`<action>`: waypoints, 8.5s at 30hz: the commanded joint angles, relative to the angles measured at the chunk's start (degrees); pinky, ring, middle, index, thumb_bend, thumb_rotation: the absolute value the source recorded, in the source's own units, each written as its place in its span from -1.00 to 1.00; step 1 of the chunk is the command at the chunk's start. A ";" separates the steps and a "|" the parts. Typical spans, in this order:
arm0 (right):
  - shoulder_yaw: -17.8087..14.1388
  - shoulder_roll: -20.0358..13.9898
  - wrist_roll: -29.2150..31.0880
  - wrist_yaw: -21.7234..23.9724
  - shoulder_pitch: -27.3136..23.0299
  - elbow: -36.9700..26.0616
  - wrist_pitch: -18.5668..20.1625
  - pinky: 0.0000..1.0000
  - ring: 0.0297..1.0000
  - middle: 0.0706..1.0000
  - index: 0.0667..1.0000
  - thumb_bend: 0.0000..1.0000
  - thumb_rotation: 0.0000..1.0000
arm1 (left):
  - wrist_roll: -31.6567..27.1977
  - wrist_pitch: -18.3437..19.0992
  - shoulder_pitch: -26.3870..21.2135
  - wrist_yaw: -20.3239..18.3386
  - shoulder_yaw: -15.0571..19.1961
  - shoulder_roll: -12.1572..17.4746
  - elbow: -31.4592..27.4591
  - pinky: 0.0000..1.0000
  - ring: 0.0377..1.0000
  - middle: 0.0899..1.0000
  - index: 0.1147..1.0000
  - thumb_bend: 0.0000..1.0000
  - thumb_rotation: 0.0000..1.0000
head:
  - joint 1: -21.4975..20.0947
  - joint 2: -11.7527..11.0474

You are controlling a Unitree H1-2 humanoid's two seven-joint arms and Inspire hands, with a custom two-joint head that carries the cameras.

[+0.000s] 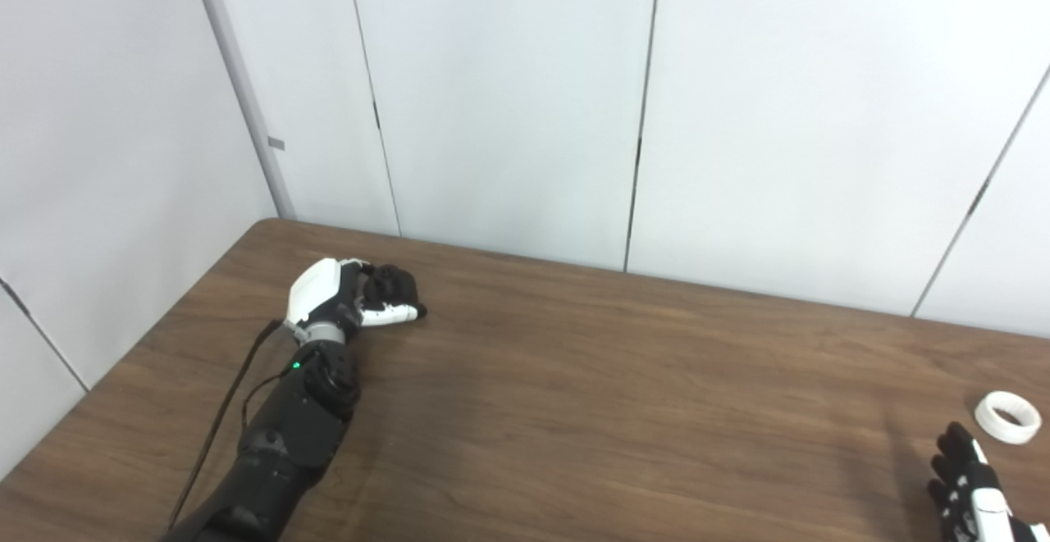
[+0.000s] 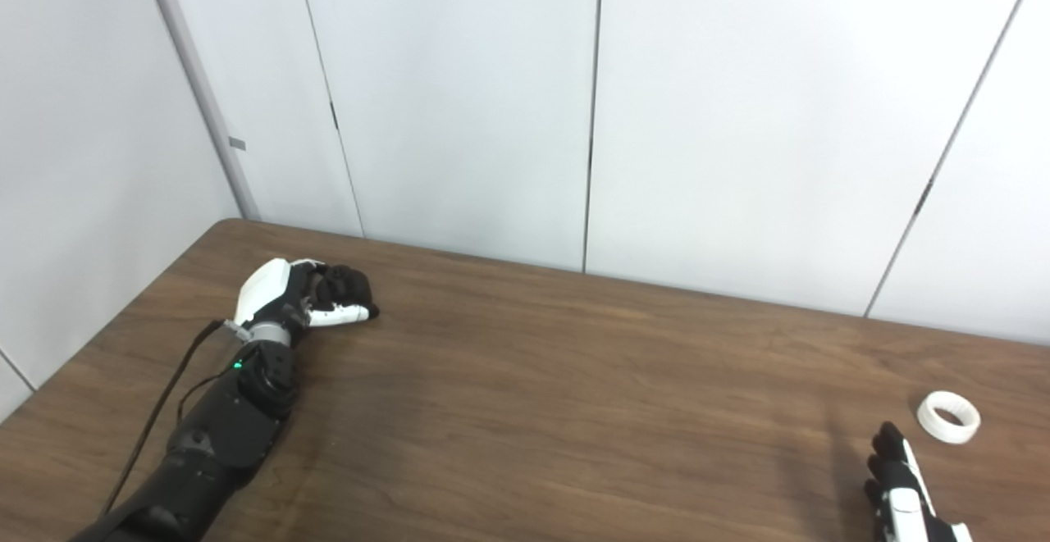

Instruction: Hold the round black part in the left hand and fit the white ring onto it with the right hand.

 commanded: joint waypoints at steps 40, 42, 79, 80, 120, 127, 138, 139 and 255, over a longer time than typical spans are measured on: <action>0.21 0.21 -0.58 -0.19 -0.34 1.24 -1.37 1.00 0.97 0.97 0.99 -0.22 1.00 | 1.90 -6.22 3.95 0.08 -5.06 -0.36 -16.09 0.95 0.73 0.48 -0.16 0.04 -0.88 | -2.05 0.94; 0.29 0.35 -0.54 -0.24 -0.43 1.23 -1.12 1.00 0.97 0.97 0.99 -0.20 1.00 | 3.53 -6.31 4.79 -0.49 -6.55 -0.70 -19.05 0.99 0.71 0.45 -0.16 0.04 -0.89 | -2.46 1.08; 2.87 4.55 -5.52 -4.32 -1.30 -2.00 2.86 1.00 0.90 0.84 0.90 0.03 1.00 | 17.60 -6.81 24.51 -16.68 -23.77 -14.12 -49.85 1.00 0.72 0.49 -0.16 0.04 -0.89 | -16.44 6.93; 2.88 4.67 -5.60 -4.47 -1.26 -2.32 3.25 1.00 0.90 0.84 0.89 0.05 1.00 | 18.16 -6.98 24.89 -16.72 -24.25 -14.25 -49.75 1.00 0.73 0.49 -0.16 0.04 -0.89 | -16.75 7.27; -3.44 1.53 -4.72 -5.53 -3.40 -11.85 12.57 0.96 0.84 0.76 0.64 0.07 0.54 | 25.17 -14.67 32.37 -11.65 -25.80 -14.45 -43.40 1.00 0.72 0.49 -0.16 0.04 -0.89 | -24.03 11.42; -3.78 -3.37 -14.46 -7.84 -7.13 -12.58 15.55 0.68 0.71 0.65 0.49 0.22 -0.16 | 24.68 -15.12 31.97 -11.58 -25.51 -14.65 -42.40 1.00 0.71 0.49 -0.16 0.04 -0.89 | -26.60 11.23; -3.40 -11.15 -30.46 -4.98 -14.40 -9.61 17.05 0.76 0.77 0.70 0.30 0.70 -0.65 | 23.26 -16.83 31.74 -11.67 -23.47 -12.82 -42.26 1.00 0.70 0.47 -0.16 0.04 -0.90 | -34.85 11.37; -3.25 -11.78 -31.50 -4.71 -15.10 -9.13 17.04 0.75 0.78 0.71 0.30 0.71 -0.65 | 23.15 -17.02 31.76 -11.73 -23.25 -12.67 -42.29 1.00 0.70 0.47 -0.16 0.04 -0.90 | -35.25 11.33; 6.96 -18.95 -44.51 7.65 -33.71 28.91 16.38 0.98 0.93 0.66 -0.10 0.04 -0.73 | 22.94 -18.30 33.61 -14.51 -20.65 -12.68 -45.30 0.99 0.69 0.47 -0.16 0.04 -0.90 | -37.47 12.53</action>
